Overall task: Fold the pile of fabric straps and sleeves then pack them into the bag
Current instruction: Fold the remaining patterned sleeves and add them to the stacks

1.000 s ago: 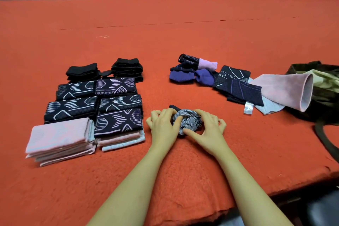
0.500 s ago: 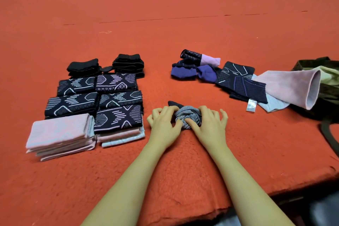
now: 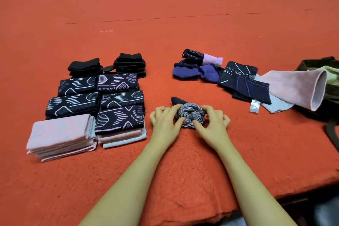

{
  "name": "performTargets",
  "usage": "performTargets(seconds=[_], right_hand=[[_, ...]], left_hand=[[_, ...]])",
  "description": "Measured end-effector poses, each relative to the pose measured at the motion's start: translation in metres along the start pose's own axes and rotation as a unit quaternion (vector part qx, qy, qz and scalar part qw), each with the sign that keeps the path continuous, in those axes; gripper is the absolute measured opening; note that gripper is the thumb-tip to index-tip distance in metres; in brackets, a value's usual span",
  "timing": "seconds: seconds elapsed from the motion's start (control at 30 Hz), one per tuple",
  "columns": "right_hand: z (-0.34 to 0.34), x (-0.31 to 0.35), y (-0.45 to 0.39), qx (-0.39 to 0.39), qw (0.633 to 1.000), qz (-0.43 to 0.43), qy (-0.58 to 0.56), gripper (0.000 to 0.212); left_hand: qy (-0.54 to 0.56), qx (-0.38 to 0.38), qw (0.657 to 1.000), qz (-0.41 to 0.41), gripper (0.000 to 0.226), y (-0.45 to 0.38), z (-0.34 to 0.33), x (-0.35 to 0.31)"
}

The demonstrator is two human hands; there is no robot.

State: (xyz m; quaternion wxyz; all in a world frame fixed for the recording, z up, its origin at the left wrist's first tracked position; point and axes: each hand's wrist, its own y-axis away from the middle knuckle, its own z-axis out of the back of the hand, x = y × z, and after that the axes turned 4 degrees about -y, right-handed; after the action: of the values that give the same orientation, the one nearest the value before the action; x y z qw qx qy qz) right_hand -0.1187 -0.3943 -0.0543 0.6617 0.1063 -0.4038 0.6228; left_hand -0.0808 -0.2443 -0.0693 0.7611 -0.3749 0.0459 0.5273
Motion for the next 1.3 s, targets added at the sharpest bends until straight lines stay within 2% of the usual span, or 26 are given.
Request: performTargets(seconds=[0.07,0.2,0.37,0.47,0.53,0.63,0.73,0.87,0.93,1.1,1.2,1.3], right_hand=[[0.003,-0.002,0.004,0.013,0.999,0.02,-0.039,0.049],[-0.001,-0.005,0.003,0.01,0.999,0.042,-0.024,0.036],[-0.005,0.001,0.0,-0.032,0.998,0.029,0.052,0.035],[-0.01,0.005,-0.001,-0.067,0.991,0.024,0.11,0.035],[-0.01,0.008,-0.004,-0.061,0.989,-0.012,0.132,0.035],[-0.008,0.002,-0.003,-0.044,0.996,-0.015,0.069,0.032],[-0.006,-0.005,0.001,-0.01,1.0,0.006,-0.008,0.043],[-0.006,-0.005,-0.002,-0.001,1.0,-0.003,0.029,0.05],[-0.006,-0.002,-0.003,0.002,0.998,-0.012,0.069,0.05],[-0.005,0.005,-0.007,0.012,0.993,-0.045,0.112,0.047],[-0.007,0.001,-0.007,0.005,0.997,-0.039,0.064,0.043],[-0.006,-0.004,-0.002,-0.013,0.999,0.001,-0.034,0.038]], left_hand=[[0.024,-0.024,0.999,0.017,0.039,-0.001,0.003,-0.002],[0.021,-0.061,0.997,0.03,0.028,0.0,0.007,-0.006],[0.005,-0.081,0.996,0.042,0.023,0.001,0.008,-0.009],[0.004,-0.068,0.996,0.059,0.023,-0.004,0.003,-0.014],[0.006,-0.056,0.996,0.076,0.022,-0.009,-0.001,-0.021],[0.0,-0.059,0.994,0.094,0.018,-0.013,-0.008,-0.023],[-0.017,-0.068,0.993,0.099,0.018,-0.016,-0.011,-0.018],[-0.022,-0.068,0.993,0.091,0.017,-0.015,-0.01,-0.018],[-0.001,-0.035,0.994,0.104,0.021,-0.014,-0.007,-0.016],[0.006,0.063,0.996,0.065,0.055,-0.009,0.001,-0.014],[0.028,0.041,0.997,0.062,0.054,-0.006,0.005,-0.015],[0.038,0.016,0.996,0.08,0.053,-0.008,0.005,-0.02]])
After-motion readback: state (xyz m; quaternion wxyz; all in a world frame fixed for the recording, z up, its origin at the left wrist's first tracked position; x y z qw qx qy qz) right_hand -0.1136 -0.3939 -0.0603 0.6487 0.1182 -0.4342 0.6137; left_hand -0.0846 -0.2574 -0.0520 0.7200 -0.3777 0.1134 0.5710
